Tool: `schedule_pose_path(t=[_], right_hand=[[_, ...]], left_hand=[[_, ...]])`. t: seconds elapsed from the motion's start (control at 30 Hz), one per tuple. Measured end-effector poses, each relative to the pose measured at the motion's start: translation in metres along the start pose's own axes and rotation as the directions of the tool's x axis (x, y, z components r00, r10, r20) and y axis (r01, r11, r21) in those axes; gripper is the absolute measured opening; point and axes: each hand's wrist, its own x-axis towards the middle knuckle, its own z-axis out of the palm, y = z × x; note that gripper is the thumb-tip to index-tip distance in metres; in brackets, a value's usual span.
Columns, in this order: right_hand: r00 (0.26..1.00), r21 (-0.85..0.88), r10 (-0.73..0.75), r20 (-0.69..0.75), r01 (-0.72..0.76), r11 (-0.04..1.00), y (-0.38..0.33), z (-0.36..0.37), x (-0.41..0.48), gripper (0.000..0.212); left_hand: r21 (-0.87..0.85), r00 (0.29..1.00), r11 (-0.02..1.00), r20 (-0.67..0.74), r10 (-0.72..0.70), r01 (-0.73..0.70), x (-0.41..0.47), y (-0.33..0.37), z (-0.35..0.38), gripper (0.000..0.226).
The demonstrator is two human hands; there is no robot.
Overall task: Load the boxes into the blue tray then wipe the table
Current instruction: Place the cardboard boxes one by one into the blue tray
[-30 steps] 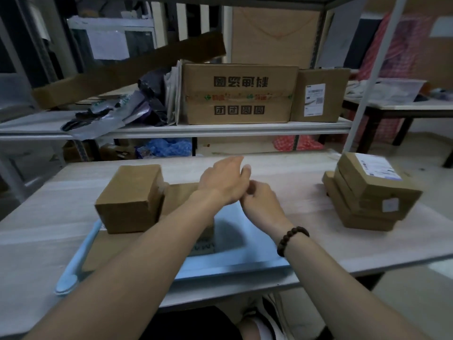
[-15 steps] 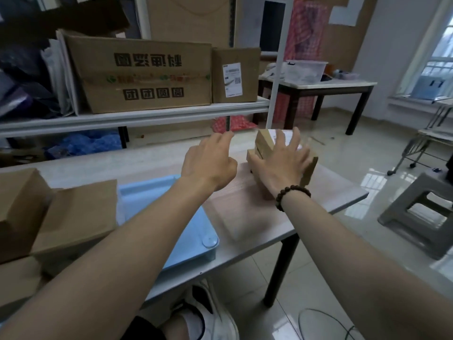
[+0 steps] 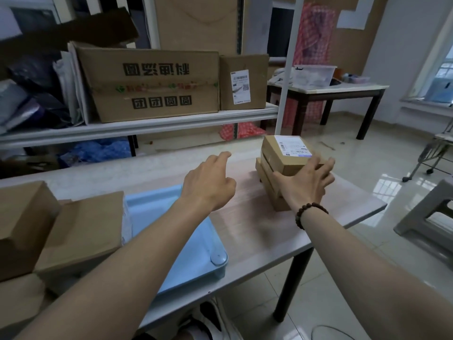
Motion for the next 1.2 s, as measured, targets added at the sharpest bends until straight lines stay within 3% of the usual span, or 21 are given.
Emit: schedule_pose_path(t=[0.17, 0.3, 0.37, 0.47, 0.57, 0.63, 0.77, 0.87, 0.93, 1.0, 1.07, 1.1, 1.2], right_hand=[[0.980, 0.106, -0.188, -0.069, 0.194, 0.975, -0.029, -0.008, -0.014, 0.095], [0.885, 0.312, -0.442, -0.148, 0.465, 0.828, -0.067, -0.010, -0.042, 0.098], [0.853, 0.407, -0.499, -0.153, 0.514, 0.755, -0.080, -0.007, -0.058, 0.098], [0.818, 0.461, -0.564, -0.115, 0.547, 0.699, -0.092, 0.002, -0.084, 0.098], [0.773, 0.488, -0.628, -0.088, 0.584, 0.649, -0.102, 0.016, -0.109, 0.099], [0.742, 0.565, -0.670, -0.023, 0.563, 0.604, -0.104, 0.021, -0.119, 0.093], [0.716, 0.653, -0.677, 0.168, 0.434, 0.621, -0.111, 0.019, -0.124, 0.045], [0.732, 0.694, -0.637, 0.241, 0.329, 0.640, -0.126, 0.017, -0.124, 0.017], [0.756, 0.715, -0.560, 0.339, 0.180, 0.676, -0.139, 0.014, -0.123, 0.022], [0.732, 0.694, -0.428, 0.529, -0.083, 0.715, -0.153, 0.010, -0.121, 0.030], [0.631, 0.607, -0.257, 0.732, -0.432, 0.667, -0.162, 0.005, -0.118, 0.039], [0.581, 0.567, -0.215, 0.785, -0.533, 0.628, -0.166, 0.003, -0.117, 0.048], [0.523, 0.548, -0.223, 0.823, -0.627, 0.554, -0.174, -0.008, -0.113, 0.067]], left_hand=[[-0.339, 0.983, 0.923, 0.065, -0.171, 0.183, -0.001, -0.008, -0.008, 0.070], [-0.692, 0.926, 0.619, 0.227, -0.302, 0.372, 0.002, -0.018, -0.029, 0.106], [-0.812, 0.908, 0.435, 0.260, -0.329, 0.389, 0.001, -0.024, -0.042, 0.116], [-0.917, 0.899, 0.186, 0.276, -0.341, 0.352, -0.002, -0.041, -0.059, 0.096], [-0.942, 0.879, 0.108, 0.251, -0.405, 0.319, -0.010, -0.061, -0.073, 0.082], [-0.943, 0.864, 0.115, 0.230, -0.447, 0.311, -0.015, -0.074, -0.080, 0.076], [-0.962, 0.846, 0.138, 0.132, -0.517, 0.235, -0.031, -0.104, -0.095, 0.064], [-0.974, 0.865, 0.127, 0.103, -0.491, 0.189, -0.041, -0.116, -0.101, 0.072], [-0.977, 0.879, 0.134, 0.082, -0.469, 0.163, -0.044, -0.122, -0.103, 0.087], [-0.963, 0.905, 0.235, 0.018, -0.425, 0.130, -0.049, -0.128, -0.107, 0.093], [-0.923, 0.952, 0.378, -0.049, -0.302, 0.072, -0.053, -0.129, -0.109, 0.097], [-0.894, 0.972, 0.447, -0.086, -0.218, 0.021, -0.057, -0.130, -0.111, 0.099], [-0.649, 0.978, 0.747, -0.208, 0.007, -0.144, -0.064, -0.132, -0.115, 0.111]])
